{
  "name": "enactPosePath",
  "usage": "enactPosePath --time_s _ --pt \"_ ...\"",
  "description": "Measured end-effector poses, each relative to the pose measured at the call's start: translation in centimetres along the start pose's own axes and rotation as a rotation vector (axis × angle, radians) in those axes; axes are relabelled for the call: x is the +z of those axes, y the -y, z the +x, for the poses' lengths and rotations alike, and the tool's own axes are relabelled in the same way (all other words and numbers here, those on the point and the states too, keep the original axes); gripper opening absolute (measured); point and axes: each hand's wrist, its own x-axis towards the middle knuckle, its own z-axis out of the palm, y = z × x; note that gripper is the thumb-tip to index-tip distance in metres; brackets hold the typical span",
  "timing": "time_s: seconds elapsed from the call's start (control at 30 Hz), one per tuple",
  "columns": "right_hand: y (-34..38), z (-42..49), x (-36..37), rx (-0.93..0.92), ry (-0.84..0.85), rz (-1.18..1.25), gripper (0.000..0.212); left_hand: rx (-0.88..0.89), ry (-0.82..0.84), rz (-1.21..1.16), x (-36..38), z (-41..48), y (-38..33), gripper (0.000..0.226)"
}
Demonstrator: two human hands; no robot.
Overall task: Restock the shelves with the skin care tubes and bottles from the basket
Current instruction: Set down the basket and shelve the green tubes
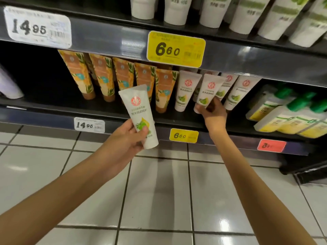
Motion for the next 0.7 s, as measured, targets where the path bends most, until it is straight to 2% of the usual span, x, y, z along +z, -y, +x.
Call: enactPosePath --time_s 0.13,0.23,0.27,0.37,0.4,0.47,0.53,0.63,0.7 --pt "1.0 -0.4 -0.2 0.059 0.032 0.004 0.041 -0.025 0.018 0.003 0.1 0.3 0.4 0.05" --pt "2.3 -4.2 -1.3 0.058 -0.137 0.129 0.041 -0.081 0.021 -0.048 0.6 0.4 1.3 0.049" --pt "2.7 -5.8 -1.6 0.041 -0.1 0.147 0.039 -0.097 0.027 -0.067 0.9 0.5 1.7 0.048" --pt "4.3 -11.1 -1.6 -0.099 0.339 0.057 0.044 -0.091 0.08 -0.021 2.4 1.0 2.6 0.042" --pt "4.7 -12.4 -1.5 -0.162 0.413 -0.017 0.047 -0.087 0.108 0.004 3.1 1.2 2.7 0.039" --pt "5.4 -13.1 -1.8 -0.235 0.374 -0.131 0.049 -0.099 0.124 0.034 4.5 1.5 2.5 0.032" --pt "5.9 -12.7 -2.5 -0.234 0.346 -0.166 0.048 -0.113 0.12 0.034 5.3 1.7 2.0 0.027" --pt "6.0 -11.8 -3.2 -0.12 0.423 -0.065 0.043 -0.126 0.171 0.06 5.7 1.9 1.3 0.03" --pt "5.2 -10.9 -3.7 -0.098 0.379 0.012 0.042 -0.111 0.226 0.087 5.7 1.8 1.0 0.034"
